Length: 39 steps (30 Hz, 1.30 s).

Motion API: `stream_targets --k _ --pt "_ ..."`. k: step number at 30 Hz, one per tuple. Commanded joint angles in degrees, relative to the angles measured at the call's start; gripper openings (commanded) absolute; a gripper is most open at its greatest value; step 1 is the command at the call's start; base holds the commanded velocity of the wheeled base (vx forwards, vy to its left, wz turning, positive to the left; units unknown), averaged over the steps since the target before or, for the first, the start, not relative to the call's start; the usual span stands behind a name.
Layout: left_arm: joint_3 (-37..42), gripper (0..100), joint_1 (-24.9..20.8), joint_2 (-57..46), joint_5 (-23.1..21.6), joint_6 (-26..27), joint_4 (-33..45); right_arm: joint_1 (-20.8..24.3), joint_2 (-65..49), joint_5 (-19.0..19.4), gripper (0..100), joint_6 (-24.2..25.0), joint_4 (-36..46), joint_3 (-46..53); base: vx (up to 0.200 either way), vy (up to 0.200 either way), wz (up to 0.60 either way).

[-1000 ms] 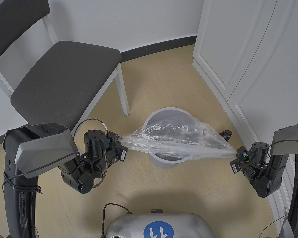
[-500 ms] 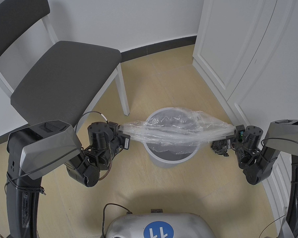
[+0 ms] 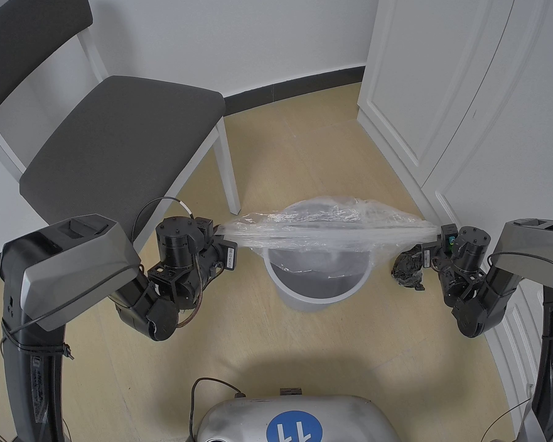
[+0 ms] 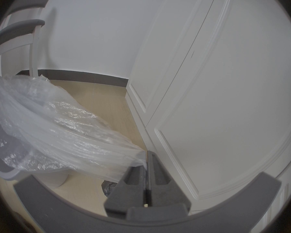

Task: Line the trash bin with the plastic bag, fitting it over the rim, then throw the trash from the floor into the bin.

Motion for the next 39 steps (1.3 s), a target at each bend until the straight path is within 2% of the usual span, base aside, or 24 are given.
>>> stream_targets --k 1,3,6,8,14,18,27,30,38,39 --pt "3.72 0 0.23 -4.41 -0.74 -0.44 2.18 -0.99 -2.72 0.15 0 -0.19 -1.05 1.31 0.0 0.0 0.0" --pt "5.74 0 0.05 -6.17 -2.67 -1.06 4.55 -0.99 -3.25 0.68 0 -0.19 -1.05 2.1 0.0 0.0 0.0" --pt "9.17 0 -0.04 -8.72 -8.47 -1.67 7.37 -0.64 -3.51 0.85 0 -0.01 -1.05 3.24 0.0 0.0 0.0" --pt "10.4 0 -0.04 -9.95 -10.05 -1.67 9.3 -0.2 -3.43 0.94 0 -0.01 -1.05 4.04 0.0 0.0 0.0" --pt "10.75 0 0.05 -11.0 -10.75 -1.67 13.78 1.12 -4.13 1.38 0 1.13 0.36 5.53 0.0 0.0 0.0" --pt "10.75 0 -0.04 -11.09 -10.75 -1.67 14.05 1.91 -7.64 2.08 0 4.91 5.81 5.71 0.0 0.0 0.0" --pt "10.93 0 0.05 -11.8 -11.28 -1.67 14.4 3.5 -18.46 10.08 0 14.93 24.0 6.94 0.0 0.0 0.0" --pt "11.19 0 0.23 -12.41 -12.6 -1.76 15.19 3.41 -19.25 11.58 0 15.63 26.38 6.85 0.0 0.0 0.0" --pt "11.46 0 1.28 -17.86 -17.17 -3.43 25.74 1.83 -22.06 13.69 0 15.46 30.77 8.34 0.0 0.0 0.0" --pt "11.46 0 2.16 -19.0 -18.4 -3.34 27.67 1.21 -23.9 15.8 0 15.19 33.06 9.48 0.0 0.0 0.0"
